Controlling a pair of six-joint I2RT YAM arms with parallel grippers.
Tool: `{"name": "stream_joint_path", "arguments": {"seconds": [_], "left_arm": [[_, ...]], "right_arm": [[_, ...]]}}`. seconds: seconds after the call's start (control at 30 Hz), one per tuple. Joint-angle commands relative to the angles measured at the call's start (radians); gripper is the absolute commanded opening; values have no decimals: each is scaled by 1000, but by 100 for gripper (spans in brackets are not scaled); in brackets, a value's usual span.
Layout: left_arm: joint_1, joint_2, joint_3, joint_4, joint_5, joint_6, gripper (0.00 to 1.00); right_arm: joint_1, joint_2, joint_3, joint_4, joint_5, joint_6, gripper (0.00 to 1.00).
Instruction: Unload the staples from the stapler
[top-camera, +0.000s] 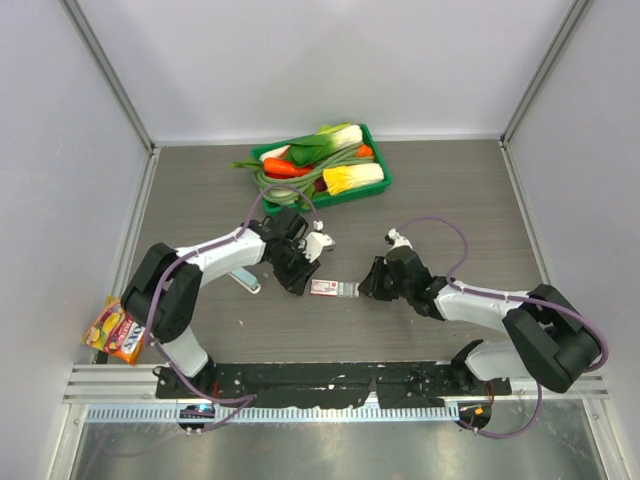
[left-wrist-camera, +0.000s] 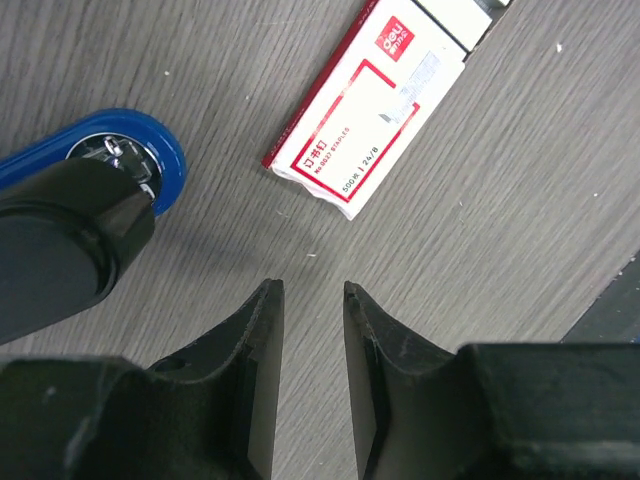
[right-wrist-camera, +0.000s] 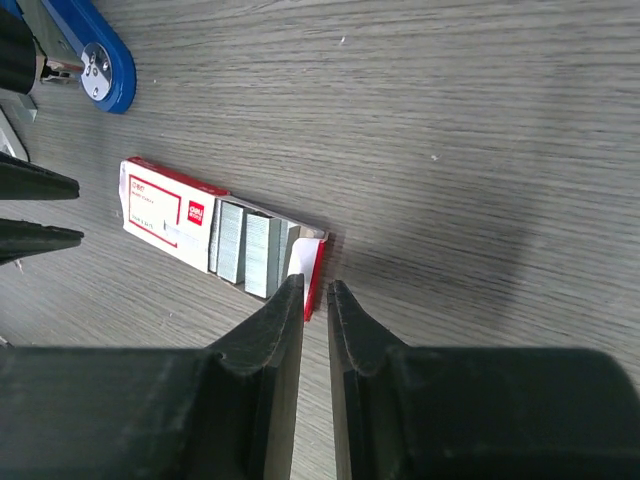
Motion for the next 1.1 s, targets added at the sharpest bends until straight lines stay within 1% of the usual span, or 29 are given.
{"name": "stream_joint_path", "arguments": {"seconds": [0.0,0.3,0.57,0.83,1.07], "left_arm": [[-21,16,-7,58,-57,29,33],[-40,52,7,83,-91,33,33],[-58,83,24,95,-89,31,33],[-81,117,45,98,-82,31,33],[-82,118,54,100,-66,40,33]], "right_arm": [[-17,2,-10,68,-25,16,21],[-27,50,1,103,-45,13,20],[-27,76,-1,137,-60,22,18],[-27,102,7,169,-72,40,18],[-24,154,15,241,-109,70,17]]}}
